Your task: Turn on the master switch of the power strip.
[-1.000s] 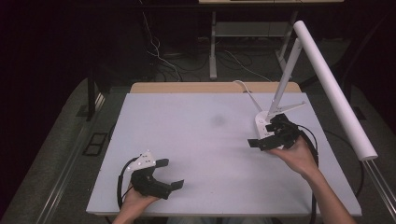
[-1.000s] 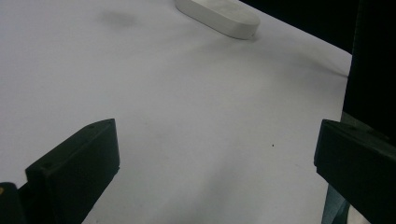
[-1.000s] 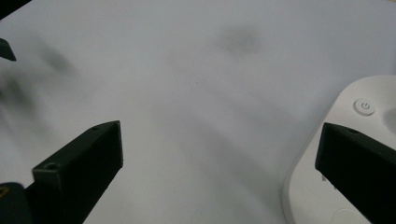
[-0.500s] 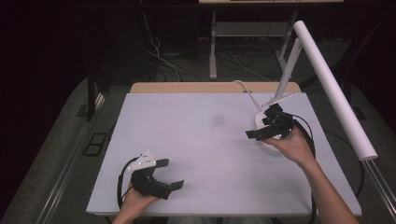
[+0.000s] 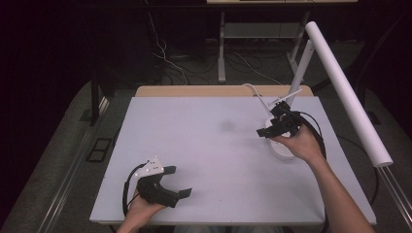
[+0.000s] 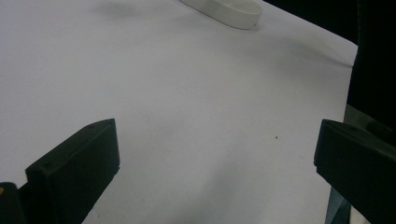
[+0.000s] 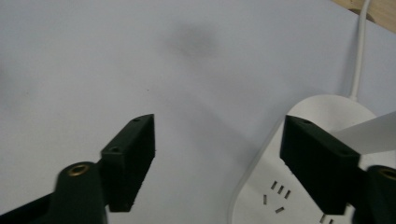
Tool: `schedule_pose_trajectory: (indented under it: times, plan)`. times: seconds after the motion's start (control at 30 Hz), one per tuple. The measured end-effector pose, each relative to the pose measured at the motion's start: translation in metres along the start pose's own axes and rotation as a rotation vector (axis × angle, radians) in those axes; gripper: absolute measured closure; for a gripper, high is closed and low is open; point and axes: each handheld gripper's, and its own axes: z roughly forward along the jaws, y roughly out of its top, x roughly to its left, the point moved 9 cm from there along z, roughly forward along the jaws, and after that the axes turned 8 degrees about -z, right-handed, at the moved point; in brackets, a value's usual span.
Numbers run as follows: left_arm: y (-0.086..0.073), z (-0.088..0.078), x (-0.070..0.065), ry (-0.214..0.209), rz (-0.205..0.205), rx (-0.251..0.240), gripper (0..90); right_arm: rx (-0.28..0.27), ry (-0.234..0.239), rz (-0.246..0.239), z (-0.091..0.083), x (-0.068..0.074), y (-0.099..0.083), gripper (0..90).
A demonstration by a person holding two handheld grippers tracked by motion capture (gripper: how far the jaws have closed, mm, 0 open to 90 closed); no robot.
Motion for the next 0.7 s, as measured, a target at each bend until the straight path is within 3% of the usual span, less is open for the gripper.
schedule_pose_trajectory:
  times: [0.37, 0.7]
  plan:
    - [0.001, -0.001, 0.0, 0.0, 0.007, -0.002, 0.0, 0.035, -0.066, -0.035, 0.002, -0.01, 0.011, 62.2]
    - [0.0, -0.001, -0.001, 0.001, 0.022, 0.006, 0.0, 0.072, -0.111, -0.031, 0.01, -0.018, 0.019, 75.7]
